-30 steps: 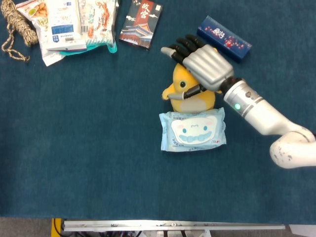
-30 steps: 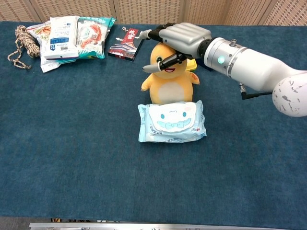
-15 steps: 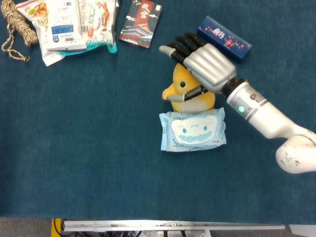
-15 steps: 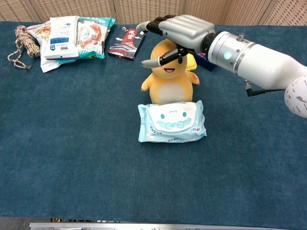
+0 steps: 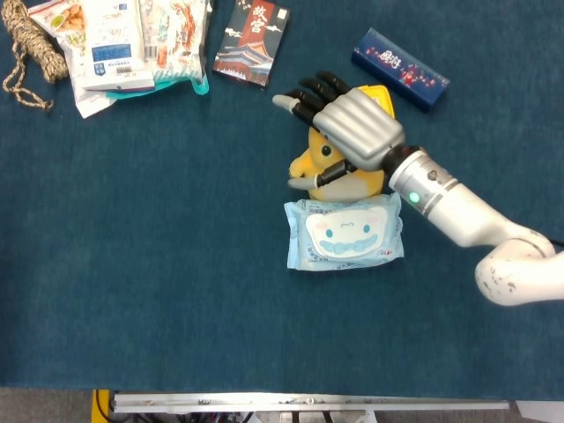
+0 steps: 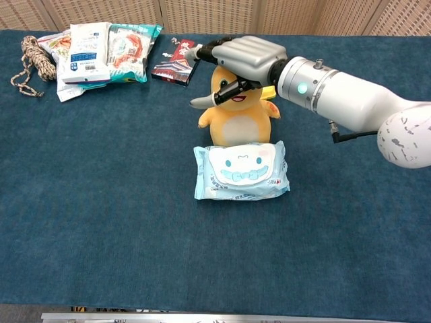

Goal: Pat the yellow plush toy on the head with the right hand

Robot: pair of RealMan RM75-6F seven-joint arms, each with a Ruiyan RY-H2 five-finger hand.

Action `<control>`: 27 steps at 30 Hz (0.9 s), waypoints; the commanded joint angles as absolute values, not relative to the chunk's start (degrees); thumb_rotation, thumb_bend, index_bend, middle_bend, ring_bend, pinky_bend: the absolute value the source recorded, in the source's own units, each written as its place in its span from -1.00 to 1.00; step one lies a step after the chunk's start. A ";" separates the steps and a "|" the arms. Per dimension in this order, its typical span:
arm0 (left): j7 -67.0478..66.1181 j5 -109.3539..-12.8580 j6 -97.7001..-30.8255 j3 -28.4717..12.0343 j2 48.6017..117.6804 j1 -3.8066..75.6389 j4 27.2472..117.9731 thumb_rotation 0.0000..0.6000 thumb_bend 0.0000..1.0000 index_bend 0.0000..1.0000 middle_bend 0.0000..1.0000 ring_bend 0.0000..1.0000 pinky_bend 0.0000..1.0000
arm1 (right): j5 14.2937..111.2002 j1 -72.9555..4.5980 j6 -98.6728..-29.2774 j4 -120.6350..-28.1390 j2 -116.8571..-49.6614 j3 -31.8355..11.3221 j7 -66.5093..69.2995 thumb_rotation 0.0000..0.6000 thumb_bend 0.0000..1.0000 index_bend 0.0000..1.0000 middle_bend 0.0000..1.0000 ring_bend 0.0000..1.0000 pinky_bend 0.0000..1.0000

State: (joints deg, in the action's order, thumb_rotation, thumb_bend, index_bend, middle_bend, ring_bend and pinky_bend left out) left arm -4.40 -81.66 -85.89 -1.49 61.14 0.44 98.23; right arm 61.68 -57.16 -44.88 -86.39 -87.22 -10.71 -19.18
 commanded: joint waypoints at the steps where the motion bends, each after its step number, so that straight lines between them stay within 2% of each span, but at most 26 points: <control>1: -4.56 -81.68 -85.78 -1.50 61.18 0.53 98.27 1.00 -0.69 -1.00 -1.00 -1.00 -1.00 | 61.02 -57.17 -44.76 -85.73 -87.26 -10.68 -19.19 -0.58 -1.00 -0.81 -0.75 -1.00 -1.00; 18: -4.95 -81.71 -85.66 -1.58 61.23 0.67 98.60 1.00 -0.69 -1.00 -1.00 -1.00 -1.00 | 58.61 -56.17 -45.86 -83.24 -85.74 -11.55 -17.72 -0.54 -1.00 -0.81 -0.75 -1.00 -1.00; 23: -4.49 -81.79 -85.91 -1.72 61.22 0.62 98.42 1.00 -0.69 -1.00 -1.00 -1.00 -1.00 | 59.98 -54.24 -48.50 -86.20 -82.47 -11.54 -17.02 -0.52 -1.00 -0.81 -0.75 -1.00 -1.00; 27: -4.10 -81.89 -86.09 -1.92 61.33 0.68 98.02 1.00 -0.69 -1.00 -1.00 -1.00 -1.00 | 62.60 -50.19 -53.69 -91.58 -77.10 -10.43 -16.72 -0.50 -1.00 -0.81 -0.75 -1.00 -1.00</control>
